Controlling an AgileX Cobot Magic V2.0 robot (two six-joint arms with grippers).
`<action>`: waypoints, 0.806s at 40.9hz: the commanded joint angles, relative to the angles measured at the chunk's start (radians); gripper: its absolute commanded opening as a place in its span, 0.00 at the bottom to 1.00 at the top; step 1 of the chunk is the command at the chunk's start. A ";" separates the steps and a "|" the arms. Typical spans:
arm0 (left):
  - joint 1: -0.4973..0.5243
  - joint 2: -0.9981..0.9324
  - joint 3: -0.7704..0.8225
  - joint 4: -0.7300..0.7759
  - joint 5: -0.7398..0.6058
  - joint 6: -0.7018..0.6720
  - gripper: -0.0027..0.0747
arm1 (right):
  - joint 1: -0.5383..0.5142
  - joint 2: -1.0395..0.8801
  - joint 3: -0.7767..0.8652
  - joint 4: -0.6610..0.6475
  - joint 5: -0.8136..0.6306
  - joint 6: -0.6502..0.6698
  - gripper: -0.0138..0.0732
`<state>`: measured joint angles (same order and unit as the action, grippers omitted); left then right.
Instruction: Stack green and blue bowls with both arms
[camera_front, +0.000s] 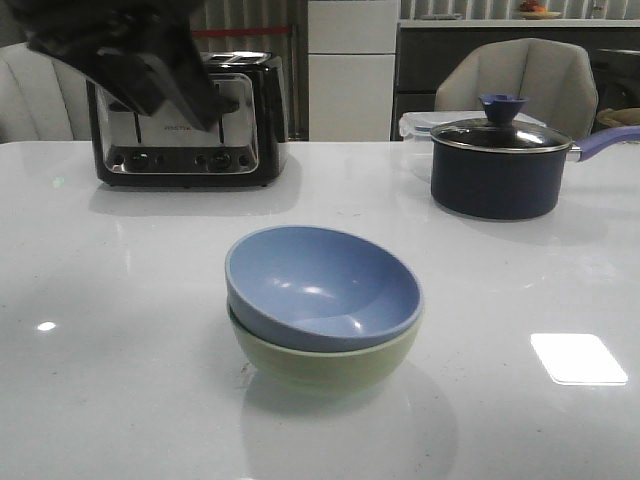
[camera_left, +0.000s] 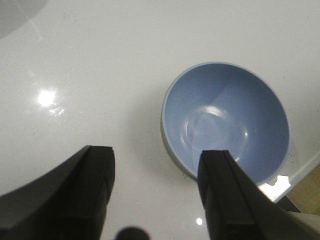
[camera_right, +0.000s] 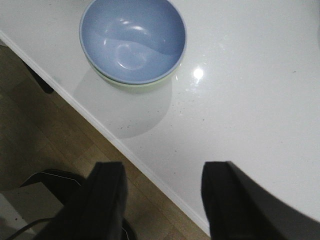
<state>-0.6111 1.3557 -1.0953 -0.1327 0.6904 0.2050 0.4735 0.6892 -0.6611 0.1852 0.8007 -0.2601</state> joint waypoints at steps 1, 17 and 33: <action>-0.004 -0.154 0.043 0.009 -0.039 0.001 0.61 | 0.000 -0.002 -0.028 0.012 -0.052 0.000 0.68; -0.004 -0.609 0.310 0.018 -0.017 0.001 0.61 | 0.000 -0.002 -0.028 0.012 -0.059 0.000 0.68; -0.004 -0.824 0.455 0.018 -0.018 -0.003 0.59 | 0.000 -0.002 -0.028 -0.006 -0.052 0.000 0.68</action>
<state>-0.6111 0.5316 -0.6230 -0.1078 0.7422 0.2050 0.4735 0.6892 -0.6611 0.1852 0.8007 -0.2601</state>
